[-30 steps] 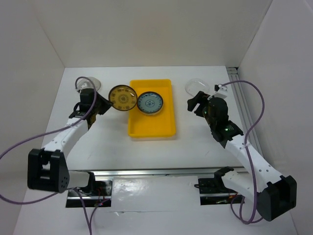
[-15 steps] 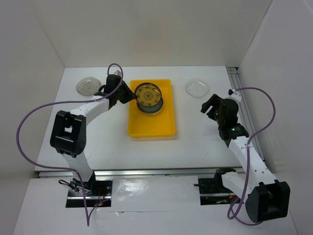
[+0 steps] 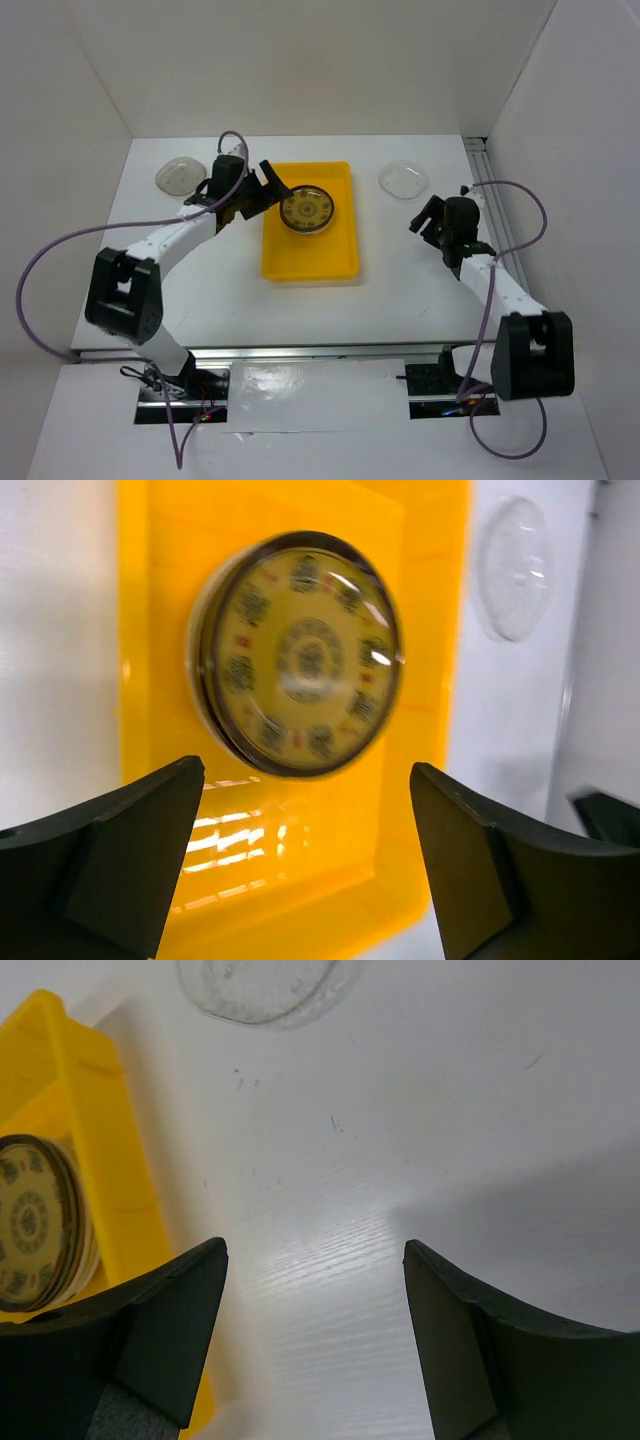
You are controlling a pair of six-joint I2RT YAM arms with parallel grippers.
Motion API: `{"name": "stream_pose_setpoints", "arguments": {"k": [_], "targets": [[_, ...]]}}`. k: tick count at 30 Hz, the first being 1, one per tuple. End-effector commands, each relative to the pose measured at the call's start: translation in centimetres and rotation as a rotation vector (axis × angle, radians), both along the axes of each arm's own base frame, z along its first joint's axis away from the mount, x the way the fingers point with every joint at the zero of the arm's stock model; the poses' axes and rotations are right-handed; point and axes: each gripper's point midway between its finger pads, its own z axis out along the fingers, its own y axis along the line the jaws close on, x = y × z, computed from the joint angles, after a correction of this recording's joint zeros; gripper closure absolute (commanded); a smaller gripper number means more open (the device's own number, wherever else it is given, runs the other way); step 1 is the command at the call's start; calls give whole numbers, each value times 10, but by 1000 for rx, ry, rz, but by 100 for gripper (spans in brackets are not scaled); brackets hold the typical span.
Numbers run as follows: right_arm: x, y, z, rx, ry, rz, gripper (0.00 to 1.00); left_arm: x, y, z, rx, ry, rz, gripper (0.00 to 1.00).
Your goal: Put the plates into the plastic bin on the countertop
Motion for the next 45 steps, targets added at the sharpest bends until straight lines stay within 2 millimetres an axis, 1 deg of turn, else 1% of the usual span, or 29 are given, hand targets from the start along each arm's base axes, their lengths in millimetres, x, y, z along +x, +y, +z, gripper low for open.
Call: {"name": "stream_pose_setpoints", "arguments": {"k": [1, 3, 4, 5, 6, 7, 8, 10, 11, 12, 16, 19, 20, 21, 23, 24, 26, 27, 32, 33, 35, 36, 37, 38, 39, 40, 42, 44, 45], "targets": [[29, -8, -19, 37, 1, -9, 22, -24, -5, 95, -62, -234, -52, 0], [51, -11, -14, 35, -23, -3, 22, -41, 3, 99, -23, -242, -35, 0], [58, -17, -31, 42, 18, -15, 22, -52, 10, 115, -16, -277, -22, 0], [66, -19, -32, 50, 16, -11, 22, -61, 12, 112, 0, -270, -28, 0], [82, -17, -20, 55, -31, 0, 22, -66, 19, 111, 18, -266, 0, 0], [89, -22, -21, 59, -39, -7, 22, -75, 25, 106, 35, -242, 13, 0], [95, -28, -34, 80, -21, -14, 22, -80, 33, 105, 28, -229, 36, 0], [113, -30, -29, 94, -44, -13, 22, -99, 39, 101, -25, -206, 27, 0], [120, -36, -43, 96, -23, -25, 22, -103, 40, 102, -56, -213, 31, 0], [133, -34, -37, 111, -41, -16, 22, -113, 39, 100, -67, -222, 16, 0], [163, -36, -53, 133, -31, -29, 23, -122, 40, 88, -49, -176, 1, 0], [182, -42, -71, 113, 13, -79, 24, -124, 53, 75, -15, -152, 27, 0], [186, -47, -78, 109, 31, -108, 26, -124, 60, 74, -13, -152, 49, 0], [189, -47, -96, 110, 72, -110, 29, -125, 63, 73, -17, -151, 52, 0], [198, -54, -99, 92, 103, -140, 33, -126, 67, 66, -12, -132, 62, 0], [197, -54, -111, 75, 135, -155, 39, -125, 69, 66, -18, -129, 76, 0], [195, -58, -115, 66, 164, -183, 48, -125, 72, 62, -15, -120, 86, 0], [194, -63, -120, 56, 171, -214, 58, -125, 72, 62, -22, -116, 91, 0], [182, -64, -141, 53, 257, -232, 97, -122, 82, 57, -11, -98, 138, 0], [180, -63, -143, 61, 266, -239, 100, -122, 92, 52, -8, -70, 183, 0], [188, -60, -125, 83, 217, -228, 100, -118, 105, 43, 5, -37, 235, 0], [188, -54, -118, 98, 196, -229, 100, -113, 119, 40, -4, -19, 299, 0], [192, -54, -90, 112, 132, -234, 100, -110, 128, 35, -14, 1, 328, 0], [186, -53, -85, 127, 114, -243, 100, -108, 134, 29, -30, 27, 347, 0], [193, -50, -61, 170, 24, -251, 100, -104, 135, 19, -63, 70, 344, 0], [193, -48, -22, 198, -75, -243, 100, -101, 148, 14, -92, 98, 394, 0], [189, -40, 6, 222, -179, -219, 100, -94, 155, 7, -116, 105, 422, 0], [188, -19, 38, 231, -242, -172, 100, -87, 165, 2, -140, 105, 459, 0], [186, -10, 45, 218, -253, -136, 100, -82, 170, 3, -143, 77, 469, 0]]}}
